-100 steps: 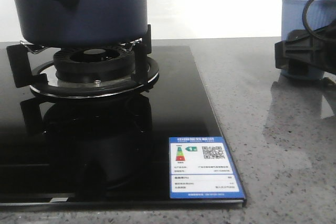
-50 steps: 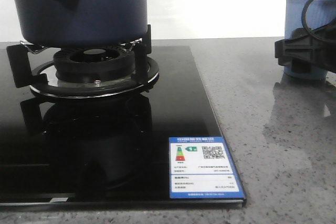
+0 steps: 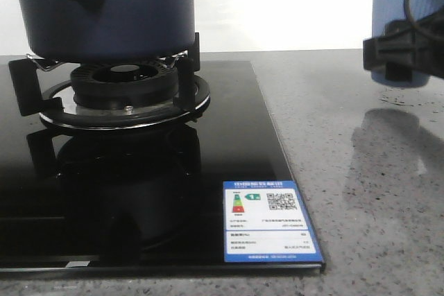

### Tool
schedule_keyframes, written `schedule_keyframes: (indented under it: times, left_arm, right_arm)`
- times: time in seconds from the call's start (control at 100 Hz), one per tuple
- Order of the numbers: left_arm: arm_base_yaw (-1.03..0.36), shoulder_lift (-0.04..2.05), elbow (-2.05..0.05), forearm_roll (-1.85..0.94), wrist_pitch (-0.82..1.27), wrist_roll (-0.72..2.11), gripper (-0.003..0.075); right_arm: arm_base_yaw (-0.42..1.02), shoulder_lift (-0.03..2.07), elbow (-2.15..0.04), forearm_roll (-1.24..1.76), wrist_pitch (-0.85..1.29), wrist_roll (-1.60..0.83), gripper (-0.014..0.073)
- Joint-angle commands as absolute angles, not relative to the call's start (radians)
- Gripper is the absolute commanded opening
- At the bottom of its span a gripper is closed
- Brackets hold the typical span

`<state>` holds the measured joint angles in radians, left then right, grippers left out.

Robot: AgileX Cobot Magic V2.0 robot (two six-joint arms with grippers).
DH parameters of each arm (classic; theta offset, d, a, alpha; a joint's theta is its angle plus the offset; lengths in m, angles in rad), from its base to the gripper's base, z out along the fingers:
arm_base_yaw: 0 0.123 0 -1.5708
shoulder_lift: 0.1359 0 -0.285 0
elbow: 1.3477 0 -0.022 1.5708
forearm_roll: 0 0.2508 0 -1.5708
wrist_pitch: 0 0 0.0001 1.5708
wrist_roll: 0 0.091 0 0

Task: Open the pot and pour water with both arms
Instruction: 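Lift the blue cup with the right gripper and carry it over the pot, then tilt the cup with the right gripper to pour water into the pot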

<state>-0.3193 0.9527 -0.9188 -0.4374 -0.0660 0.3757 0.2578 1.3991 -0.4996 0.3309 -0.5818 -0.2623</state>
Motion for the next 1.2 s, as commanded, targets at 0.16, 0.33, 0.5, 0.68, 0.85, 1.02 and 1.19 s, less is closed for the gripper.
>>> schedule_keyframes:
  times: [0.16, 0.33, 0.5, 0.68, 0.85, 1.02, 1.19]
  left_arm:
    - [-0.314, 0.935, -0.957, -0.432, -0.169, 0.372, 0.0363]
    - [-0.314, 0.935, -0.957, -0.432, -0.169, 0.372, 0.0363]
    - [-0.314, 0.935, -0.957, -0.432, -0.169, 0.372, 0.0363]
    - [-0.314, 0.935, -0.957, -0.432, -0.169, 0.372, 0.0362]
    - [-0.314, 0.935, -0.957, -0.432, -0.169, 0.372, 0.0362]
    - [-0.314, 0.935, -0.957, -0.432, -0.169, 0.372, 0.0362]
    - [-0.314, 0.935, -0.957, -0.432, -0.169, 0.372, 0.0362]
  right_arm:
    - [0.262, 1.281, -0.617, 0.138, -0.489, -0.263, 0.0375]
    - [0.264, 1.265, -0.769, 0.07, -0.24, -0.263, 0.0375]
    - [0.312, 1.265, -0.941, -0.027, -0.012, -0.263, 0.0375]
    - [0.393, 1.288, -1.103, -0.119, 0.166, -0.263, 0.0375]
    - [0.469, 1.33, -1.23, -0.23, 0.286, -0.263, 0.0375]
    - [0.537, 1.411, -1.354, -0.349, 0.428, -0.263, 0.0375]
    - [0.59, 1.485, -1.457, -0.45, 0.505, -0.263, 0.0375]
